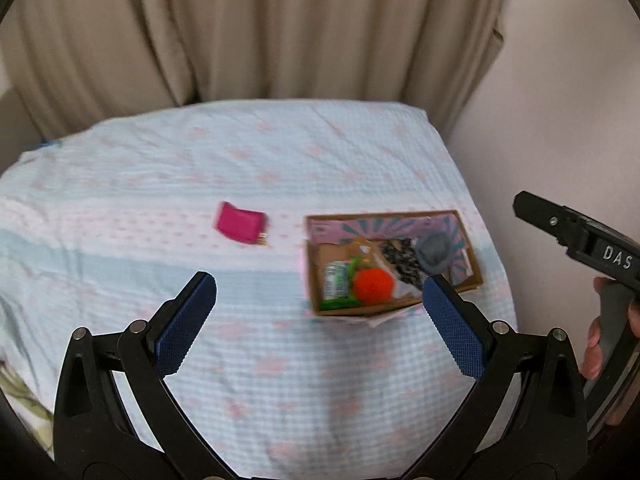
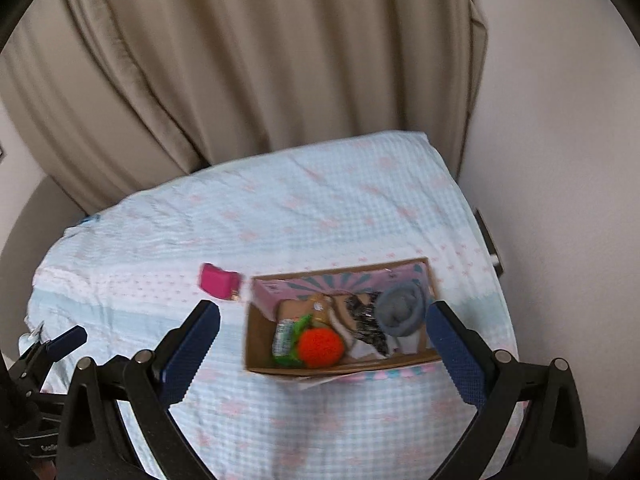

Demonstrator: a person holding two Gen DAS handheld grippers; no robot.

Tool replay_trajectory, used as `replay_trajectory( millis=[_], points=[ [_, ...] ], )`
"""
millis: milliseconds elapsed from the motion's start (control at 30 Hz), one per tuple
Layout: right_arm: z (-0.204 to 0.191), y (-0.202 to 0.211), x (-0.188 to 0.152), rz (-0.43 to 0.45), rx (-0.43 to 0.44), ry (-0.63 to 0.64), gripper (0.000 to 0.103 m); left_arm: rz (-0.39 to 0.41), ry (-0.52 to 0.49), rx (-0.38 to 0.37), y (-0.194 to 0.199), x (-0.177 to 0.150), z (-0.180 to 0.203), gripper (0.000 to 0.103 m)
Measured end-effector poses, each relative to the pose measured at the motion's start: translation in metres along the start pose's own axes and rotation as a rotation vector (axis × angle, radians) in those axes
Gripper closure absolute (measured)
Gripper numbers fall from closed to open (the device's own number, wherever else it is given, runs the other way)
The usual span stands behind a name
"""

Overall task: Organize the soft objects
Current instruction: 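Move left tool to the black sock while right tool approaches the pink pouch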

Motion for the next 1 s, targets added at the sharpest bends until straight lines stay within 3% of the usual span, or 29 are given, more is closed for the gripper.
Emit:
replay_trajectory(
  millis=[167, 433, 733, 1000],
  points=[
    [-0.044, 0.037, -0.003, 0.078, -0.008, 0.067, 0.000, 0.070, 0.038, 0.051, 0.050, -0.014, -0.043, 0.000],
    [-0.121, 0.046, -0.007, 0.140, 0.117, 0.162, 0.000, 0.132, 0.152, 0.147, 0.088, -0.042, -0.129, 0.000],
    [-0.213, -0.012, -0.010, 0.128, 0.206, 0.339, 0.000, 0.117, 0.317, 0.203, 0.069, -0.080, -0.227, 0.000],
    [-0.273, -0.110, -0.019, 0.089, 0.277, 0.516, 0.000, 0.071, 0.460, 0.224, 0.001, -0.120, -0.278, 0.000]
  ],
)
Point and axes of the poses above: each gripper's, at about its wrist camera, not at the fingertips, and y roughly against the way its jaws point, z to its right, x to its top, the point moved 8 cm from there along -y, roughly the way its jaws point, and after that the axes turned 8 degrees about -x, right-handed, at the moved point
